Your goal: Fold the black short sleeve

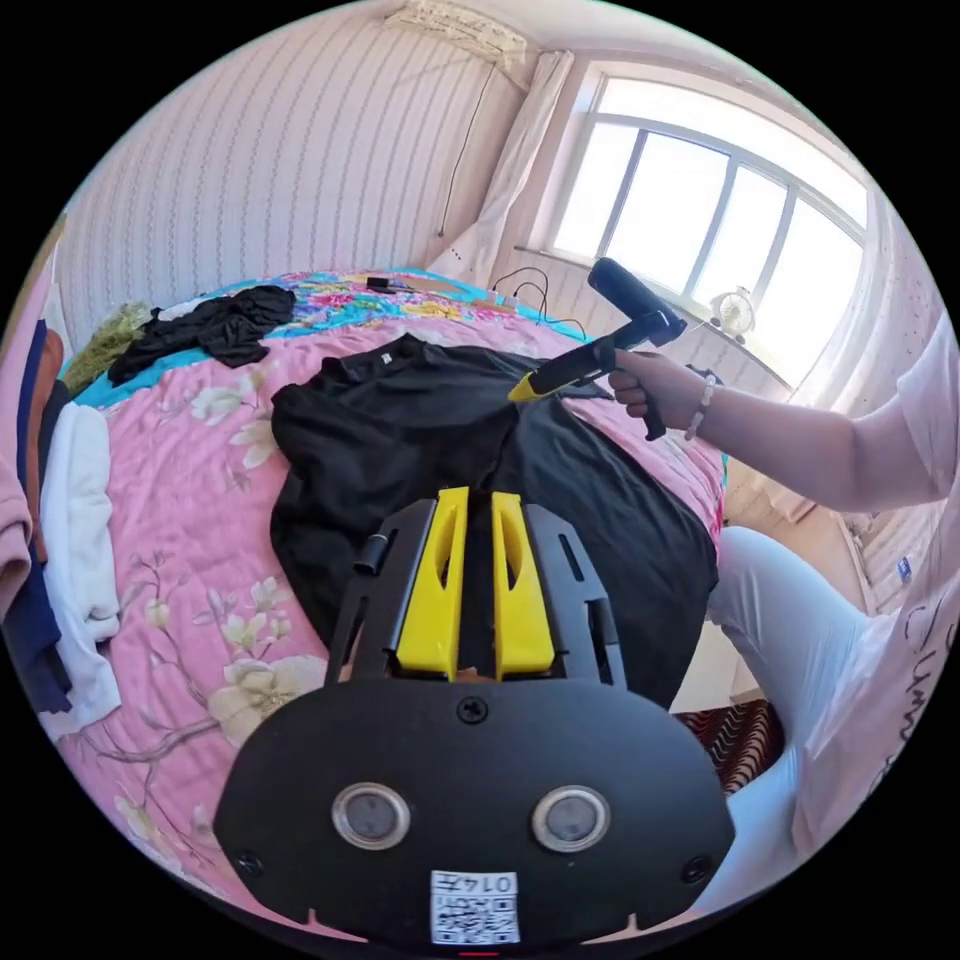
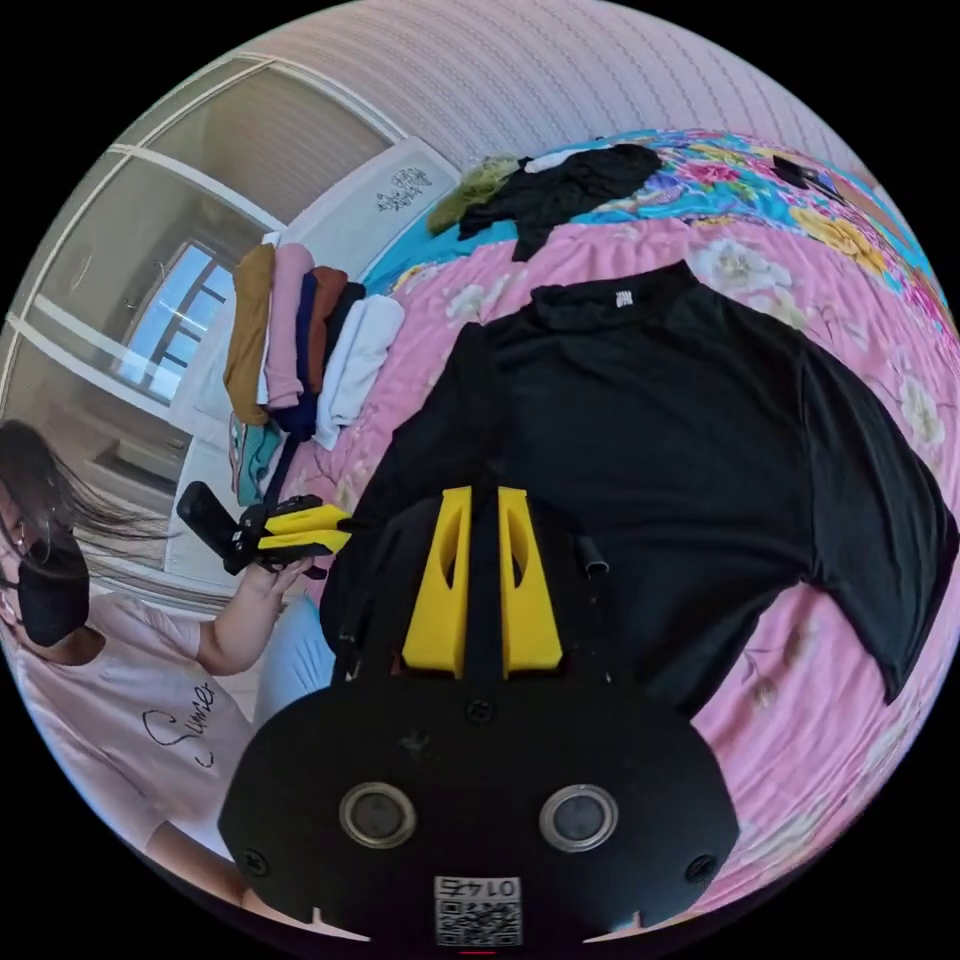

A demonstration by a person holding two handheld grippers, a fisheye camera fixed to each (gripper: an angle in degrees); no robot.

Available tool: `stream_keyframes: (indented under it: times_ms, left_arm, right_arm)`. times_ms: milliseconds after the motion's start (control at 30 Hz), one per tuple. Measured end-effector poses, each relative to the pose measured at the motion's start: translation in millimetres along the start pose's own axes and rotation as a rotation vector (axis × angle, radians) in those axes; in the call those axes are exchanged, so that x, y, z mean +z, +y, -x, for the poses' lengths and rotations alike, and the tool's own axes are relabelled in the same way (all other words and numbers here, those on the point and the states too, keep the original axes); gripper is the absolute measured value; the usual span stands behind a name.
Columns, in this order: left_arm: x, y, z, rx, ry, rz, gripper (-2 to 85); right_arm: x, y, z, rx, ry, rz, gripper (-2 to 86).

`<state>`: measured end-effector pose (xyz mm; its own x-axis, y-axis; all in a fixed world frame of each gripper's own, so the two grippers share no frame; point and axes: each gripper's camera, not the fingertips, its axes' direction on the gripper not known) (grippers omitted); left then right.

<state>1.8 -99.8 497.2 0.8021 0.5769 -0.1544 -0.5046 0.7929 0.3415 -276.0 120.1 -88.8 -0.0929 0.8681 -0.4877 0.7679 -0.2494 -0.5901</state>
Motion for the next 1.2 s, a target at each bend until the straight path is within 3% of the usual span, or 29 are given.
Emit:
stream_keyframes:
  times_ms: [133,233,400,500,600,833,1000,1200]
  left_arm:
    - [-8.7,4.5,22.7,-0.046,-0.139,0.004,4.6]
    - [-11.8,-12.0,63.5,-0.127,-0.247,0.006,4.8]
    - [-4.2,-35.6,81.7,-0.121,-0.046,0.011,5.5]
    - [14.9,-28.4,65.1,-0.080,-0.055,0.069,5.3]
    - [23.3,-14.6,54.3,-0.086,-0.104,0.071,5.0]
    - [23.1,-1.0,72.4,-0.221,-0.059,-0.008,1.0]
    - [20.6,-13.9,50.0,-0.161,-0.035,-0.031,-0.1]
    - [27.6,-29.6,14.8,-0.082,0.113,-0.037,6.3]
  right_arm:
    - [4.8,-7.4,-4.9,-0.024,0.129,0.053,7.0]
    - [14.2,-50.4,17.3,-0.142,0.052,0.008,7.0]
    - [65.9,-130.5,45.2,-0.237,0.033,0.100,7.8]
    - [87.2,-144.9,47.5,-0.229,0.023,0.130,7.9]
    - [88.0,-124.8,60.1,-0.280,-0.059,0.142,8.1]
    - [101.7,0.8,98.0,-0.446,0.081,0.189,9.1]
    - [106.7,2.8,88.8,-0.360,0.206,0.128,2.4]
    - [25.1,19.6,56.3,-0.247,0.190,0.014,1.6]
